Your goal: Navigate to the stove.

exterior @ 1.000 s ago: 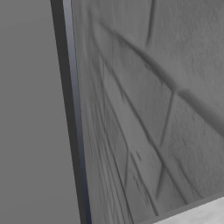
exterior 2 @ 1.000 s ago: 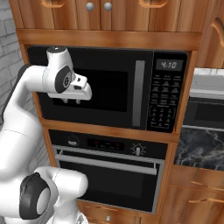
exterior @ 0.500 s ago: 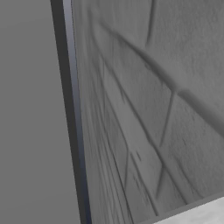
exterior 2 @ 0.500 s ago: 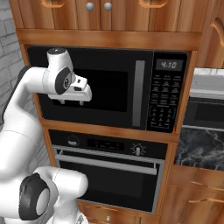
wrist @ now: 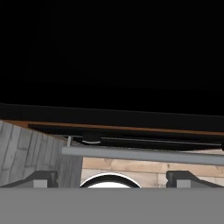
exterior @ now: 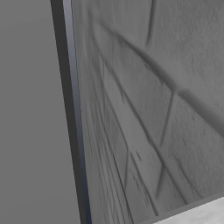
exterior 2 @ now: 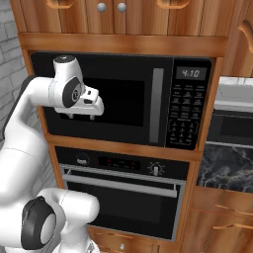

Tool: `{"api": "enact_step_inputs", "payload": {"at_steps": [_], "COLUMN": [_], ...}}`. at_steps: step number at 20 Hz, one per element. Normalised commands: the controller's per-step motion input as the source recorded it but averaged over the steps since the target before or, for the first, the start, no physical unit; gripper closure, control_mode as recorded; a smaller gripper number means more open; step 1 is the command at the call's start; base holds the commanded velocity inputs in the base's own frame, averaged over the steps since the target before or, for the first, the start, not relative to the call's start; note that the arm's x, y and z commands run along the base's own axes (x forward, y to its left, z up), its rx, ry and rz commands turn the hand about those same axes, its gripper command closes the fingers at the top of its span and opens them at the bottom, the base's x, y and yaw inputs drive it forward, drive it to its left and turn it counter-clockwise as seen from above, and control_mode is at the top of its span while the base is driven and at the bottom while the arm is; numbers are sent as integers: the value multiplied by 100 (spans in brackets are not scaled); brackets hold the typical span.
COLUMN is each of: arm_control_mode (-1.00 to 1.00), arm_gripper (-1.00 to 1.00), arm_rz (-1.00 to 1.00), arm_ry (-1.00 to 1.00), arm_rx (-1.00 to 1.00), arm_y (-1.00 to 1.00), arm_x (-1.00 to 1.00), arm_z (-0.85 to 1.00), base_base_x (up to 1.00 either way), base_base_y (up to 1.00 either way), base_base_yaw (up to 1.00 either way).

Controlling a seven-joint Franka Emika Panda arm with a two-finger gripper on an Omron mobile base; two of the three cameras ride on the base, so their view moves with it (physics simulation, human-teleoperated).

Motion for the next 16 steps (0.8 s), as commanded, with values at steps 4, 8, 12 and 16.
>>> {"api": "enact_step_inputs", "payload": {"at_steps": [4,8,12,16], "arm_control_mode": [-100,-100,-100,-100], "arm_gripper": [-100,-100,-100,-100], "arm_rz": [0,0,0,0], "arm_ry": [0,0,0,0], "arm_rx": [0,0,0,0], "arm_y": [0,0,0,0], "arm_x": [0,0,0,0], "arm_z": [0,0,0,0], "base_base_x": [0,0,0,0], "base_base_y": [0,0,0,0], "base_base_yaw": [0,0,0,0]}}
